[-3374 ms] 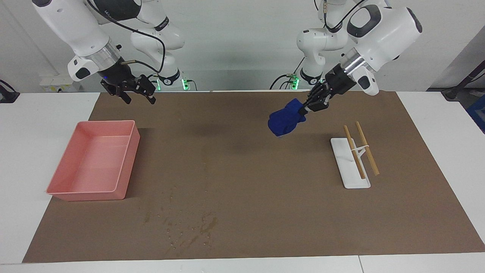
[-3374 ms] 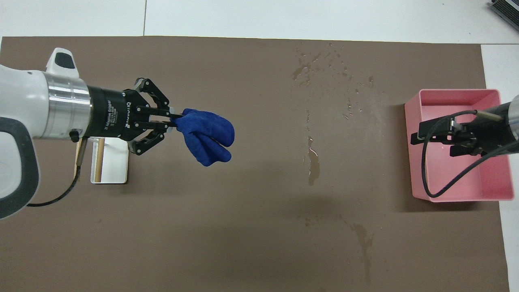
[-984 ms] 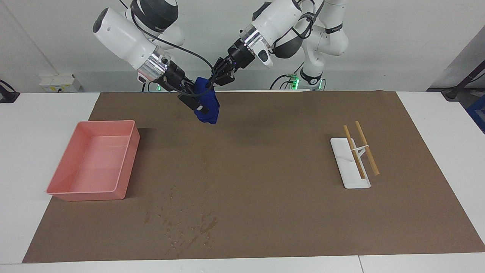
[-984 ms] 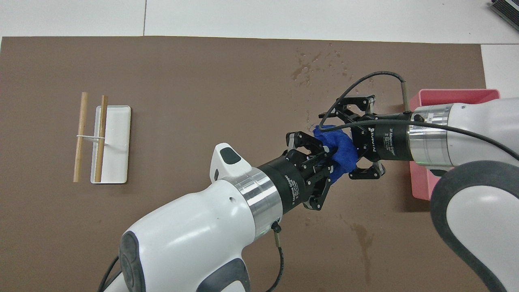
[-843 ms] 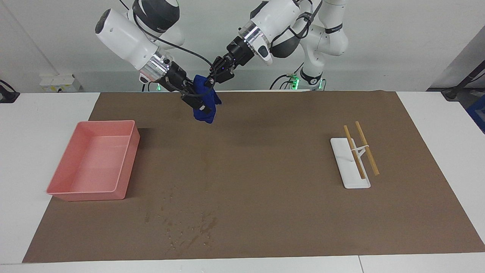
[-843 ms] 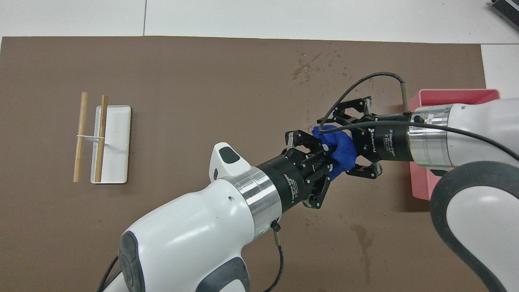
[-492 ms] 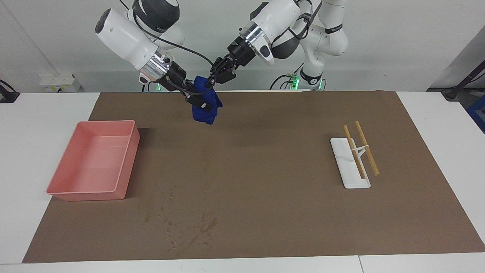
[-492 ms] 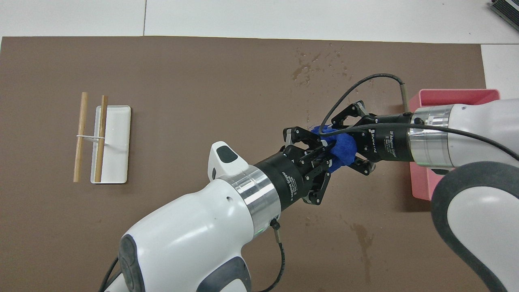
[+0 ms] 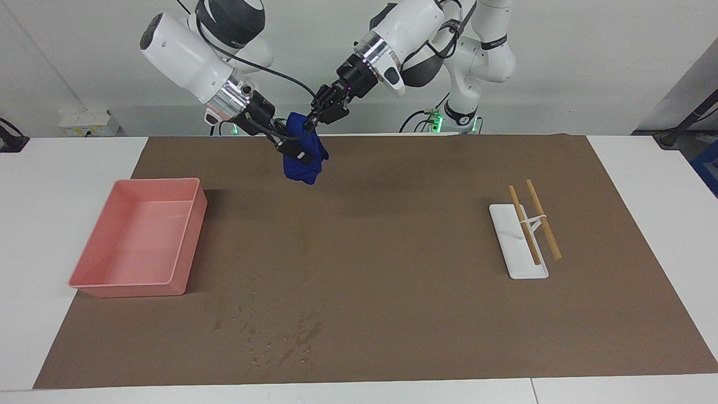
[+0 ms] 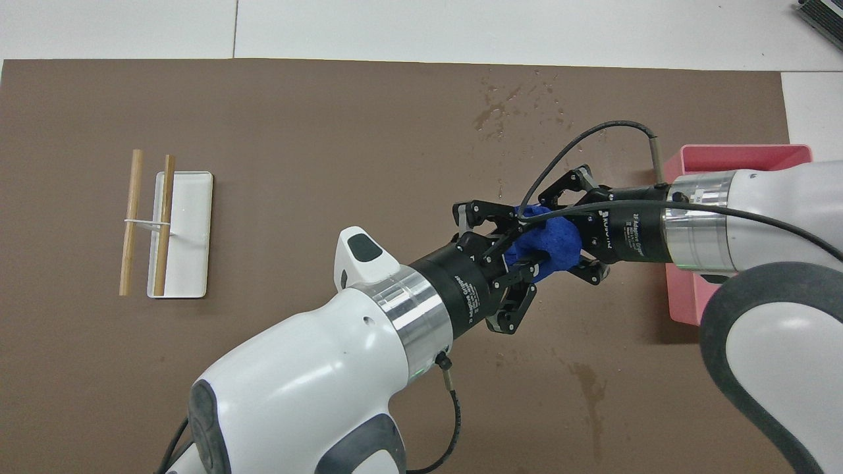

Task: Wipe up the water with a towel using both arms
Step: 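Pass the blue cloth from the left gripper to the right gripper, then lower the cloth to the mat while the left gripper withdraws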

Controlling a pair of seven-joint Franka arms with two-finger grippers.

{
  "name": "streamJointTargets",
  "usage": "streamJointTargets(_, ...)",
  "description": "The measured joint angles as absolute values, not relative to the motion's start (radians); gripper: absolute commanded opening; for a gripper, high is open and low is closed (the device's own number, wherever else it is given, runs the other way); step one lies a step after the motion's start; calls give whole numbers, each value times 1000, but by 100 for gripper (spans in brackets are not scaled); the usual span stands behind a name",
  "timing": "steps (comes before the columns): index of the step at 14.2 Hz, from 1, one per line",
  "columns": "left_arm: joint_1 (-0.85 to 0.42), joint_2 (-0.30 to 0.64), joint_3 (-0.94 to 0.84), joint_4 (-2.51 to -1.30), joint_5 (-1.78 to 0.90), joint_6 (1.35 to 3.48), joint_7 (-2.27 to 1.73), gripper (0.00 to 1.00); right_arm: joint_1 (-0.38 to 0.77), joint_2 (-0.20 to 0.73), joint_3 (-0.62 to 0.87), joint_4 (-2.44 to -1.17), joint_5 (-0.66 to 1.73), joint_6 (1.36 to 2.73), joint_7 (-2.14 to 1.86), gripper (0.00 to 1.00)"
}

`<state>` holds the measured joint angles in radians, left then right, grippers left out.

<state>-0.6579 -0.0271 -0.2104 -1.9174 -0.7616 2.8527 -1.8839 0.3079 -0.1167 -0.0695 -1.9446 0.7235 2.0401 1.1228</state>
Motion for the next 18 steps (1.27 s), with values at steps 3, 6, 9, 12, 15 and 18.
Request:
streamJointTargets(3, -591, -27, -199, -1905, -670, 2811, -1797, 100, 308, -117, -67, -1947, 723, 2037, 1103, 0)
streamJointTargets(6, -459, -19, -191, -1855, -570, 2650, -1671, 100, 304, -117, -73, -1948, 720, 1971, 994, 0)
streamJointTargets(9, -367, -15, -189, -1836, -544, 2519, -1420, 100, 289, -118, -76, -1947, 651, 1912, 901, 0)
streamJointTargets(12, -265, -16, -188, -1830, -479, 2345, -1081, 100, 291, -121, -73, -1933, 562, 1877, 802, 0)
streamJointTargets(15, -180, -16, -186, -1780, -275, 2128, -824, 100, 290, -115, -73, -1941, 501, 1879, 616, 0)
streamJointTargets(18, -132, -17, -187, -1712, -121, 1934, -536, 100, 302, -61, -71, -1981, 317, 1928, 397, 0)
